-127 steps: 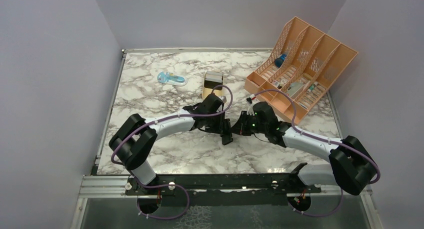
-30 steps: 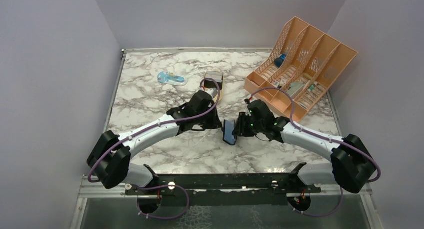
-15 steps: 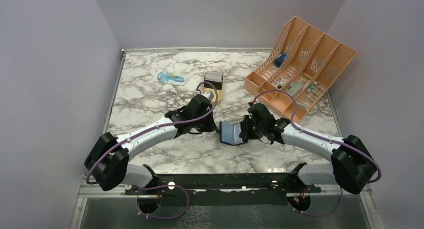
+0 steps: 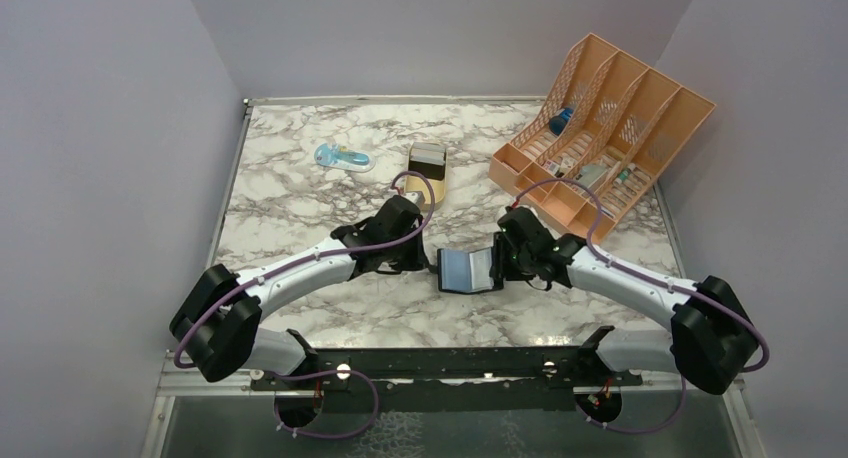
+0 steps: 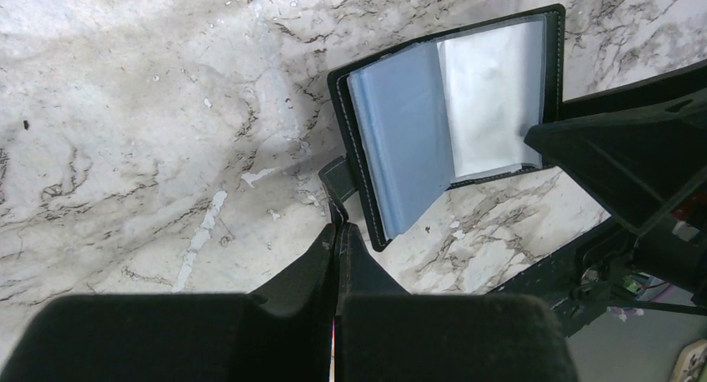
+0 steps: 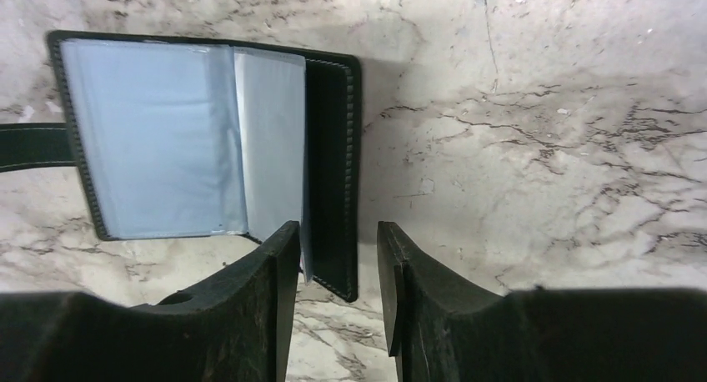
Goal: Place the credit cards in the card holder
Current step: Open the card holder at the center of the board.
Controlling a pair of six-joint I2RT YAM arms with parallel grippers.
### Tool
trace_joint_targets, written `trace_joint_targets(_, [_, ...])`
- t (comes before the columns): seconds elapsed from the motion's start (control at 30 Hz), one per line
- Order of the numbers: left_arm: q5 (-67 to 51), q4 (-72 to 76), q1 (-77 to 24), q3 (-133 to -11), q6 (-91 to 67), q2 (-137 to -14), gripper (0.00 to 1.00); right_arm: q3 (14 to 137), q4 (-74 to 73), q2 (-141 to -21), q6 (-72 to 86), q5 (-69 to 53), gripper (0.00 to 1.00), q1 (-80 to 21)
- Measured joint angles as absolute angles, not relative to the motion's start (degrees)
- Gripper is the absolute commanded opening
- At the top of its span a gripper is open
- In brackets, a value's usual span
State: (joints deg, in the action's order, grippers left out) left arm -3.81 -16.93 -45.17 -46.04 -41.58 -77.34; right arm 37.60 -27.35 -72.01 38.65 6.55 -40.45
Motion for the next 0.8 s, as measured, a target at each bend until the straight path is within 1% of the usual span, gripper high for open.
trace_joint_targets(0.33, [-5.9, -14.4, -45.2, -45.7, -42.0, -77.3, 0.00, 44.6, -32.1, -68.9, 38.6, 7.2, 0.39, -40.5])
trace_joint_targets(0.43, [-6.8, -13.5, -45.2, -45.7, -42.4, -77.3, 0.00, 45.1, -32.2, -68.9, 38.5, 7.0, 0.44, -40.5])
trace_joint_targets(0.5, [-7.1, -13.0, -45.2, -45.7, -42.6, -77.3, 0.00, 45.1, -32.1, -68.9, 38.3, 6.0, 0.46, -40.5])
trace_joint_targets(0.63, [-7.5, -12.7, -45.2, -45.7, -42.9, -77.3, 0.00, 45.1, -30.5, -68.5, 38.4, 1.9, 0.47, -41.1])
trace_joint_targets(0.8, [-8.8, -11.8, -45.2, -45.7, -43.6, -77.3, 0.00, 45.2, -27.4, -66.6, 39.6, -1.2, 0.47, -44.2])
